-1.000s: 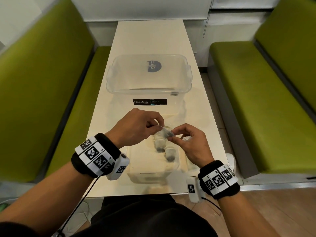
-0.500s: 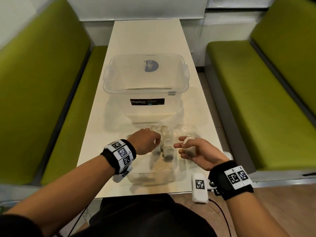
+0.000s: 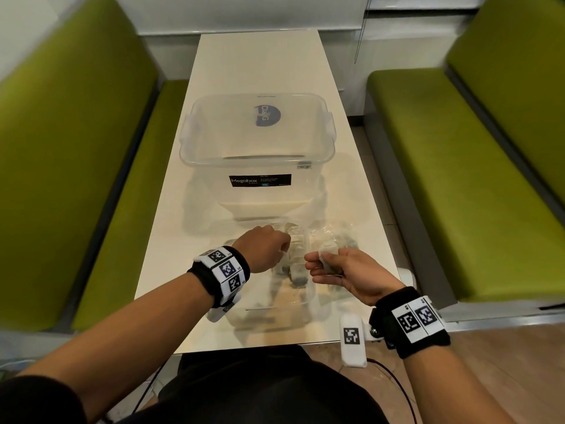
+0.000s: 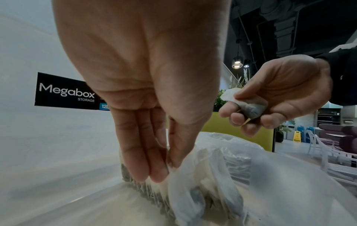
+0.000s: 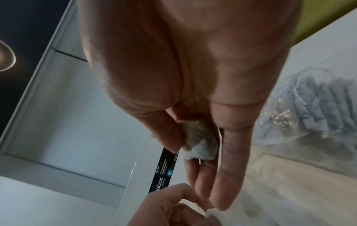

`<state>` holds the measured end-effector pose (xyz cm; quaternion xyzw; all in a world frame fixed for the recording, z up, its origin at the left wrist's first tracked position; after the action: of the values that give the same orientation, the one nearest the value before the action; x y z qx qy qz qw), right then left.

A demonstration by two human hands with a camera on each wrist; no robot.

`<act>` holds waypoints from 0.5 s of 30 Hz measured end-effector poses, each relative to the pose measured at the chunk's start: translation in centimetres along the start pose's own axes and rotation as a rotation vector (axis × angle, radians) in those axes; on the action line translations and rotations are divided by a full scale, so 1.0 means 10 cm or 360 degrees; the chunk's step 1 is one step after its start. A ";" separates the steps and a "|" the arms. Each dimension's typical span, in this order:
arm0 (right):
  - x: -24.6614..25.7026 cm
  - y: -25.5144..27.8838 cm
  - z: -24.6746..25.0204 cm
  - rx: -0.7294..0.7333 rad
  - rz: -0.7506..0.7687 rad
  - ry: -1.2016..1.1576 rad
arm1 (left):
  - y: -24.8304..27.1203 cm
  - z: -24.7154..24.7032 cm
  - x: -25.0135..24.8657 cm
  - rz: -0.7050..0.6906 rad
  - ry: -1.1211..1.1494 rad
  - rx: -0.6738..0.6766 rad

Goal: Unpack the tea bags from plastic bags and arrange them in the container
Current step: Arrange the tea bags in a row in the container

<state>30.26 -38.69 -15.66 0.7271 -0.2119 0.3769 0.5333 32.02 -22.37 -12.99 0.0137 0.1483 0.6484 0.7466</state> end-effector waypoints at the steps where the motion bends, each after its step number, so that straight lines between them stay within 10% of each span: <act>1: 0.01 0.00 0.00 -0.0011 0.0015 0.0062 | 0.00 0.00 0.01 0.0010 -0.0007 -0.0002; 15: 0.06 -0.02 -0.02 -0.0013 0.0071 0.0070 | -0.02 -0.04 0.07 0.0006 0.0094 0.0020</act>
<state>30.71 -38.39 -15.28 0.7115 -0.2178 0.4038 0.5322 32.17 -21.76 -13.52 -0.0006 0.1743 0.6490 0.7406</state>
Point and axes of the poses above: each hand's wrist, its own y-axis away from the middle knuckle, its own z-axis out of the back of the hand, x = y × z, the point moved 9 cm from there along -y, towards the middle knuckle, and after that the axes turned 8 degrees about -x, right-handed, at the moved point
